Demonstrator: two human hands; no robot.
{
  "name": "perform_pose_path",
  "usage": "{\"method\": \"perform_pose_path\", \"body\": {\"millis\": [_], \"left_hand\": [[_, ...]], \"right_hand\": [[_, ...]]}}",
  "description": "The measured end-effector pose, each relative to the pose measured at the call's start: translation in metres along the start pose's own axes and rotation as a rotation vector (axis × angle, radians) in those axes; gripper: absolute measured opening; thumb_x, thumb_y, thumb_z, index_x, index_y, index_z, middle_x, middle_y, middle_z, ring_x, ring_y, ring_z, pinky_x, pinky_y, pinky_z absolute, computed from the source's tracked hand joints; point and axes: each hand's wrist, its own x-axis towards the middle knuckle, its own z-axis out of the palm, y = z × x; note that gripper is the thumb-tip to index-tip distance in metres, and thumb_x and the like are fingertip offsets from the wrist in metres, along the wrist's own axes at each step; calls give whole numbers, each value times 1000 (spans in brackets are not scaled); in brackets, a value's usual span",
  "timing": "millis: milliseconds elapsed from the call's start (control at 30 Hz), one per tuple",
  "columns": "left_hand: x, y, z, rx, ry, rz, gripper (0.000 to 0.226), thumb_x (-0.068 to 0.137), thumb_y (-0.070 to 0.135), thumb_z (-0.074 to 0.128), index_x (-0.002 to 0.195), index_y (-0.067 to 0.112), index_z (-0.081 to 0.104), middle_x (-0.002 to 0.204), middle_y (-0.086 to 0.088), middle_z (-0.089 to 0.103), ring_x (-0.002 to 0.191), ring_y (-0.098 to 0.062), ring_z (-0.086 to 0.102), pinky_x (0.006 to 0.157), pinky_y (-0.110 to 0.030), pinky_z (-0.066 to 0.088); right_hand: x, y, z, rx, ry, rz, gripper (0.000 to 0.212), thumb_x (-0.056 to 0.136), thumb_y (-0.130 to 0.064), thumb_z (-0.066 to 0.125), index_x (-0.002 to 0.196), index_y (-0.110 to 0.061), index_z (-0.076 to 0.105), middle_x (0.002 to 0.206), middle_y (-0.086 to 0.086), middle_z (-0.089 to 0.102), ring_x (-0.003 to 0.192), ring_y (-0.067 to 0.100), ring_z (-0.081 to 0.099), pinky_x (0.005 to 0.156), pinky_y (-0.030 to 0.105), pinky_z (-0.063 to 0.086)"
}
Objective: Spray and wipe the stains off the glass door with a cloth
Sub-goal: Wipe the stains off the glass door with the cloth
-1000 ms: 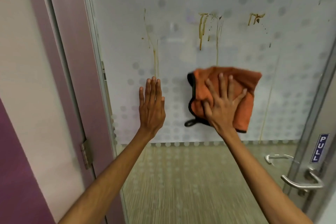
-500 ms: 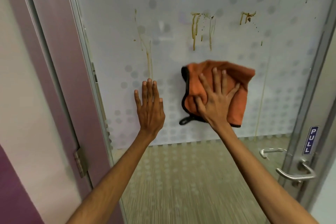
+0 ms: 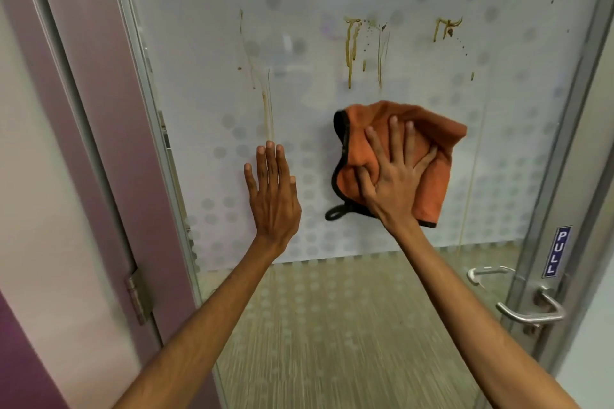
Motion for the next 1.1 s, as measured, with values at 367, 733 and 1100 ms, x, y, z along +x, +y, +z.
{"method": "perform_pose_path", "body": {"millis": [367,733,1100], "left_hand": [[-28,40,16,-19,-48,57,55,103,16,29,153,3,11,161,-11,14,153,-18,-11,125,-40,-6],[-37,101,41,-98,-45,-36,55,104,16,25,153,2,6,160,-9,13,153,-14,-12,125,-37,-8],[-62,117,51,-94,-96,-23,62,103,13,25,155,12,-7,164,2,-18,152,-16,-15,124,-38,-10]], "right_hand": [[-50,53,-3,-1,-54,-141,59,91,-51,41,147,-32,45,160,7,30,149,30,23,120,54,-7],[-78,97,-11,74,-145,-157,60,89,-50,42,147,-35,39,160,4,27,151,23,17,111,65,17],[-9,145,-24,27,-15,23,68,89,-48,41,154,-38,27,166,0,12,155,24,2,115,65,-9]]}}
